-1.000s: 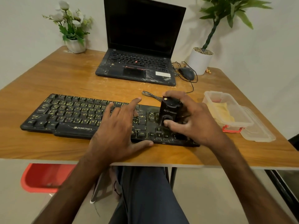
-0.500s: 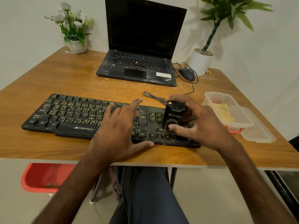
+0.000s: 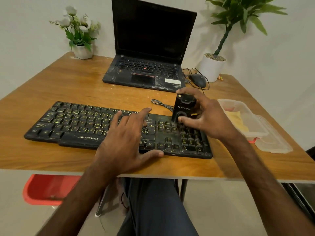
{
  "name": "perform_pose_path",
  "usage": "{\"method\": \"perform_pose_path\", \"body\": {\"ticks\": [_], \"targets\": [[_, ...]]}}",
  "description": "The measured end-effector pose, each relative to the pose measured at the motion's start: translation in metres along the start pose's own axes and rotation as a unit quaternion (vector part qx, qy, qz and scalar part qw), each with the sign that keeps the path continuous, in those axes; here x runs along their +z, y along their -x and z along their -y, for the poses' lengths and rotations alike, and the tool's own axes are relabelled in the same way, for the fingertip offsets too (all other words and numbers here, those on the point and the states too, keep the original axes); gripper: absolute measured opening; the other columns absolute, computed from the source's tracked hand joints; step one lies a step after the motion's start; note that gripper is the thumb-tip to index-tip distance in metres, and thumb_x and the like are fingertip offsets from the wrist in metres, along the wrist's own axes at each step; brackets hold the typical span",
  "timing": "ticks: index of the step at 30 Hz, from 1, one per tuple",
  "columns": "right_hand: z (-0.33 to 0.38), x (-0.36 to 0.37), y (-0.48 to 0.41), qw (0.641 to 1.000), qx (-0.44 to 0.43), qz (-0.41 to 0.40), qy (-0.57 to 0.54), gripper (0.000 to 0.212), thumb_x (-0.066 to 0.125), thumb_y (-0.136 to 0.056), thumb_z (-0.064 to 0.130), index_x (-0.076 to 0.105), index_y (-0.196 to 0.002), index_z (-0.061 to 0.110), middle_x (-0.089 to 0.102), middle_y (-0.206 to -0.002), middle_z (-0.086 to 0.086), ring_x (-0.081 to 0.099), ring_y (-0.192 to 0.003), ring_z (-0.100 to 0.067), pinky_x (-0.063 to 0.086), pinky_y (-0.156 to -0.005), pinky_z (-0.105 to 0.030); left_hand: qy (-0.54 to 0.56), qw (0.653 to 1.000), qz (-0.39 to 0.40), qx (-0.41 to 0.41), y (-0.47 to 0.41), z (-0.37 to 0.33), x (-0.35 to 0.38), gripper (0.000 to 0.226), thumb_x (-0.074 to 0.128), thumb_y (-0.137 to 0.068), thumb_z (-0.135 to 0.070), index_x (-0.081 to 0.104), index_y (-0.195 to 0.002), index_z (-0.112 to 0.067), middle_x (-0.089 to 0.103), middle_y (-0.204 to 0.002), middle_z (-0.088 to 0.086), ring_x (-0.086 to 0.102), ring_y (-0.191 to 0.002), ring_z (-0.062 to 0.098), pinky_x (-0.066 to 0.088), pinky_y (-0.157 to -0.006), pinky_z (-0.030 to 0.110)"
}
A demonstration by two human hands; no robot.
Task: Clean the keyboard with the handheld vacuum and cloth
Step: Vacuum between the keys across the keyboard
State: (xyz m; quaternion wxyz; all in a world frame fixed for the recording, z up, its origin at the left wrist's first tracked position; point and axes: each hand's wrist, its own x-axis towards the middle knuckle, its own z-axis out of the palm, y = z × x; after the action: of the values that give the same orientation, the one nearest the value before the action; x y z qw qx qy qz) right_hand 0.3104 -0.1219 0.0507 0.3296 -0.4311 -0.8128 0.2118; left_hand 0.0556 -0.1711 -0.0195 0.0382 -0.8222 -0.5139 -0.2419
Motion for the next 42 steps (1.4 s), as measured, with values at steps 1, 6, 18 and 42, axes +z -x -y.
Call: {"method": "perform_pose_path", "body": {"ticks": [1, 6, 18, 42], "targets": [[-0.002, -0.001, -0.003, 1.0, -0.004, -0.012, 0.029, 0.071, 0.082, -0.079, 0.016, 0.046, -0.137, 0.036, 0.064, -0.123, 0.003, 0.069, -0.098, -0.007, 0.06, -0.077, -0.024, 0.002, 1.0, 0.0, 0.0, 0.0, 0.0, 0.0, 0.114, 0.03, -0.075, -0.096, 0.012, -0.156, -0.016, 0.06, -0.121, 0.003, 0.057, -0.115, 0.024, 0.028, -0.116, 0.06], [0.004, -0.001, 0.004, 0.988, -0.005, 0.11, -0.105, 0.07, 0.083, -0.077, 0.008, 0.049, -0.136, 0.026, 0.061, -0.124, 0.004, 0.068, -0.107, -0.017, 0.061, -0.077, -0.032, 0.005, 1.0, -0.001, -0.003, 0.0, -0.001, 0.0, 0.114, 0.03, -0.075, -0.095, 0.014, -0.156, -0.016, 0.06, -0.122, 0.002, 0.057, -0.116, 0.024, 0.027, -0.117, 0.06], [0.005, -0.005, 0.004, 0.994, -0.025, 0.097, -0.037, 0.07, 0.082, -0.078, 0.012, 0.048, -0.136, 0.029, 0.061, -0.122, 0.01, 0.068, -0.103, -0.008, 0.059, -0.073, -0.022, 0.002, 1.0, -0.001, -0.002, 0.0, 0.001, 0.001, 0.115, 0.032, -0.074, -0.095, 0.011, -0.155, -0.017, 0.06, -0.125, 0.004, 0.058, -0.116, 0.025, 0.028, -0.117, 0.059], [0.004, 0.014, -0.017, 0.991, -0.067, 0.045, 0.104, 0.072, 0.078, -0.084, 0.024, 0.041, -0.144, 0.037, 0.063, -0.127, 0.003, 0.065, -0.104, -0.007, 0.059, -0.082, -0.03, 0.024, 0.999, -0.02, 0.003, 0.0, -0.002, -0.001, 0.115, 0.044, -0.073, -0.09, 0.015, -0.155, -0.015, 0.06, -0.121, 0.003, 0.059, -0.114, 0.024, 0.03, -0.116, 0.058]]}}
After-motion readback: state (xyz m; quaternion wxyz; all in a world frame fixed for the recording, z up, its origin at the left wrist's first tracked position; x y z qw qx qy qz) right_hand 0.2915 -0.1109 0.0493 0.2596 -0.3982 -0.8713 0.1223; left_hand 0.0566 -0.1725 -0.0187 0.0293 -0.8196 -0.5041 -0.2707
